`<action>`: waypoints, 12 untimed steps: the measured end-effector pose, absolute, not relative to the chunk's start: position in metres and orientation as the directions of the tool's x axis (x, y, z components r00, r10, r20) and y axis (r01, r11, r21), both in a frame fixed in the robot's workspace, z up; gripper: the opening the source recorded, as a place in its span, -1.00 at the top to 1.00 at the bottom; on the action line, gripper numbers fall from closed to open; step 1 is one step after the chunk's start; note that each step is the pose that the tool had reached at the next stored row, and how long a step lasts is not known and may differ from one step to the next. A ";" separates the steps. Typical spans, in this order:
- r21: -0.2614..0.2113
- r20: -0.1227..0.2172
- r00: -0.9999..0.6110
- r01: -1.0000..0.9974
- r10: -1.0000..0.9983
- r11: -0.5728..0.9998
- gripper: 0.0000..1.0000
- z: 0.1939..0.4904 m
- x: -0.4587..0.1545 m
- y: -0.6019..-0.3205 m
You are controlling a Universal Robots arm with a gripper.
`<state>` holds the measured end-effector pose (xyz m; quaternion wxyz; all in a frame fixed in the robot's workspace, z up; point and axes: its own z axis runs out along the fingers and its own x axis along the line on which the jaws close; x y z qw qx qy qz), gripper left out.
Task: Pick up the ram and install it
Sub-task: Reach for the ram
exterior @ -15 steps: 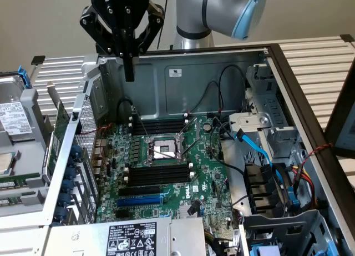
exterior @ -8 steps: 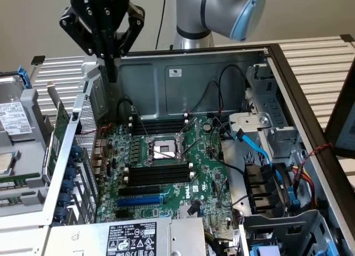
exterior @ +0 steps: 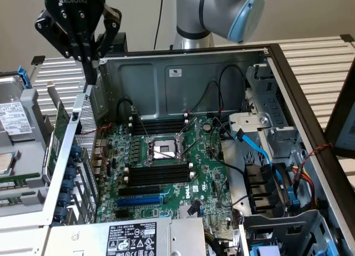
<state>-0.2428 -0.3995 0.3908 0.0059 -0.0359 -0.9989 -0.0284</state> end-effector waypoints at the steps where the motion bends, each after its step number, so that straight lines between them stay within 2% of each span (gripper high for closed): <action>1: 0.057 0.006 -0.997 0.072 0.071 0.996 0.79 0.390 -0.246 -0.399; 4: 0.059 -0.011 -0.997 0.071 0.071 0.996 0.79 0.389 -0.258 -0.400; 12: 0.060 -0.013 -0.997 0.071 0.071 0.996 0.79 0.389 -0.294 -0.400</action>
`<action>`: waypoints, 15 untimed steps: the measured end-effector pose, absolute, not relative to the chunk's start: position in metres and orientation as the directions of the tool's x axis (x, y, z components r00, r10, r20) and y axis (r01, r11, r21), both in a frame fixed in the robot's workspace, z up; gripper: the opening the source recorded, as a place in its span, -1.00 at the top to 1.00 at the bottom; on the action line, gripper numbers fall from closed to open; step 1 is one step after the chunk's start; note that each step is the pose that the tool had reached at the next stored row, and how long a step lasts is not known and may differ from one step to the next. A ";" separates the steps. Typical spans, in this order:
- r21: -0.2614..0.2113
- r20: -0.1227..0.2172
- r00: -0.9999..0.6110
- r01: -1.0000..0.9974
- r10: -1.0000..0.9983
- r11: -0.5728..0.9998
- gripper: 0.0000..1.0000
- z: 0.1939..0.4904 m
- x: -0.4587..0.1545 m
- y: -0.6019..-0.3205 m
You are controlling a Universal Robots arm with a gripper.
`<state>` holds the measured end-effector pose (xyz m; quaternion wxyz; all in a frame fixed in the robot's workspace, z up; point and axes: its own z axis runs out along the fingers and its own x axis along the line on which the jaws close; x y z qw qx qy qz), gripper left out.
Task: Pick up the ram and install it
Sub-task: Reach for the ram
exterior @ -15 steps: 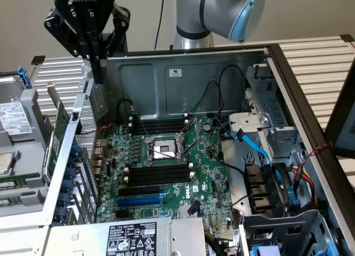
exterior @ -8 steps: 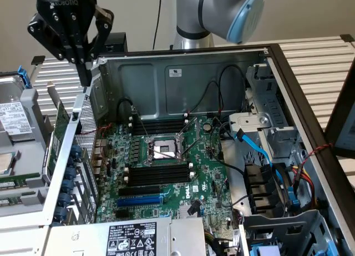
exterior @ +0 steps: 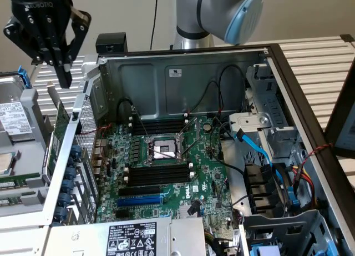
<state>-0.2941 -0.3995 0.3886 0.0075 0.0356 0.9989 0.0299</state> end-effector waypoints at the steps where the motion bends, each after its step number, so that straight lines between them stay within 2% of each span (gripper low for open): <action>1: 0.060 -0.014 -0.997 0.071 0.071 0.996 0.79 0.388 -0.299 -0.400; 15: 0.061 -0.023 -0.997 0.070 0.071 0.996 0.79 0.378 -0.362 -0.400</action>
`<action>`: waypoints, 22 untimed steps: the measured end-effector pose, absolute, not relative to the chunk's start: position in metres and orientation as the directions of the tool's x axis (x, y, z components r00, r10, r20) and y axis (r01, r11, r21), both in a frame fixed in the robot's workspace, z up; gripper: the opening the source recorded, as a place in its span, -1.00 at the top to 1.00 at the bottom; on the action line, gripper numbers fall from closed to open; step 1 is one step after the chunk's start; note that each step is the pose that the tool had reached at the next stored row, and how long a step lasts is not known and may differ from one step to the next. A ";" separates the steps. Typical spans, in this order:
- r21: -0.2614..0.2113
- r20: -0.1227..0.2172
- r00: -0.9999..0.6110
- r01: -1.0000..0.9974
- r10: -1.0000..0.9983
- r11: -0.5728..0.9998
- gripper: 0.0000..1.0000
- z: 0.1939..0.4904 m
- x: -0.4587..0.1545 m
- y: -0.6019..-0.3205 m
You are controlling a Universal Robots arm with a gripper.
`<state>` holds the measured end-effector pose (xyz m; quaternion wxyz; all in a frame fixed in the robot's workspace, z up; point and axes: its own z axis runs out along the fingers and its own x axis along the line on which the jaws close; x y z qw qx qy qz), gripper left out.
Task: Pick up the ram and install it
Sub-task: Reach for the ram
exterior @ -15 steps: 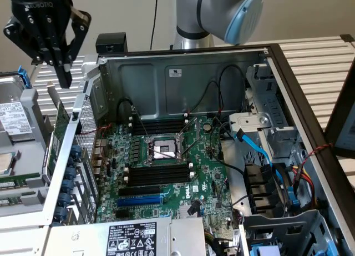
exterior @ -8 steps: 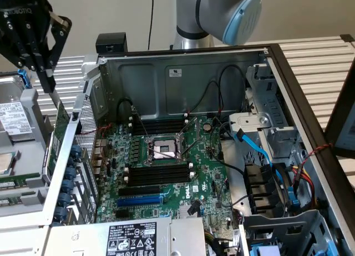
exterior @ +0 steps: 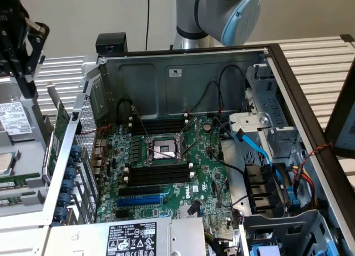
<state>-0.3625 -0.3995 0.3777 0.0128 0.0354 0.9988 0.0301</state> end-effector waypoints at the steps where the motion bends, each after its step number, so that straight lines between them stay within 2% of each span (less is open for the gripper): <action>1: 0.061 -0.023 -0.997 0.070 0.071 0.996 0.79 0.377 -0.367 -0.400; 17: 0.061 -0.023 -0.997 0.070 0.071 0.996 0.79 0.372 -0.436 -0.399; 22: 0.059 -0.023 -0.997 0.067 0.069 0.996 0.79 0.369 -0.448 -0.391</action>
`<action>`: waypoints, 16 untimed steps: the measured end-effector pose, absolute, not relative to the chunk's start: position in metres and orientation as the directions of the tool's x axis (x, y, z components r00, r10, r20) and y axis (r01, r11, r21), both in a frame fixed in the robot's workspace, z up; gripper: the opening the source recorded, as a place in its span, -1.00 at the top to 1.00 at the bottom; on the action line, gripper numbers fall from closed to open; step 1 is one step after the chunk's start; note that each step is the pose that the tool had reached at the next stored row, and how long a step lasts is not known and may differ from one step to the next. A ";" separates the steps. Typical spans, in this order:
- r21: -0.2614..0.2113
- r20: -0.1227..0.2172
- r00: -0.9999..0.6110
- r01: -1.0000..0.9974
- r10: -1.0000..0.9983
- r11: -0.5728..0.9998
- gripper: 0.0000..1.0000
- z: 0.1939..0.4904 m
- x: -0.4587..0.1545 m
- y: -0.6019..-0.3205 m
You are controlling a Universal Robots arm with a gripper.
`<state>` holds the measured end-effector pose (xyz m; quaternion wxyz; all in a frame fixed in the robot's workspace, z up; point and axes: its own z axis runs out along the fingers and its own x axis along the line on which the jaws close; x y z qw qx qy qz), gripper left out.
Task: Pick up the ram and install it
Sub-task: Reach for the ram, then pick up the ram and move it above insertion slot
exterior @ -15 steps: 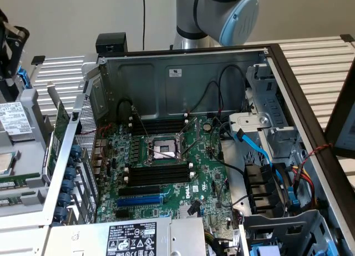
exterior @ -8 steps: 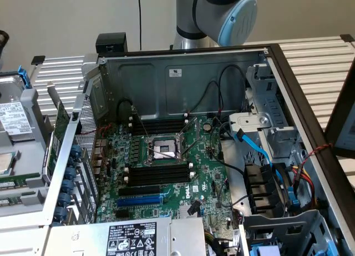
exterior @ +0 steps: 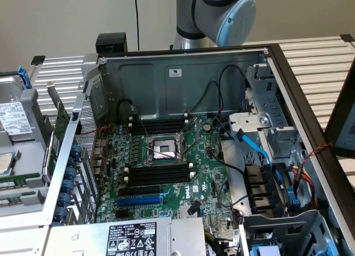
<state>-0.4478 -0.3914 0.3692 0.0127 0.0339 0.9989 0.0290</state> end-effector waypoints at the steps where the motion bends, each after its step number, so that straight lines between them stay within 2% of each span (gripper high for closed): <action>1: 0.059 -0.023 -0.997 0.066 0.068 0.996 0.79 0.369 -0.450 -0.391; 16: 0.059 -0.020 -0.998 0.061 0.062 0.996 0.79 0.362 -0.458 -0.387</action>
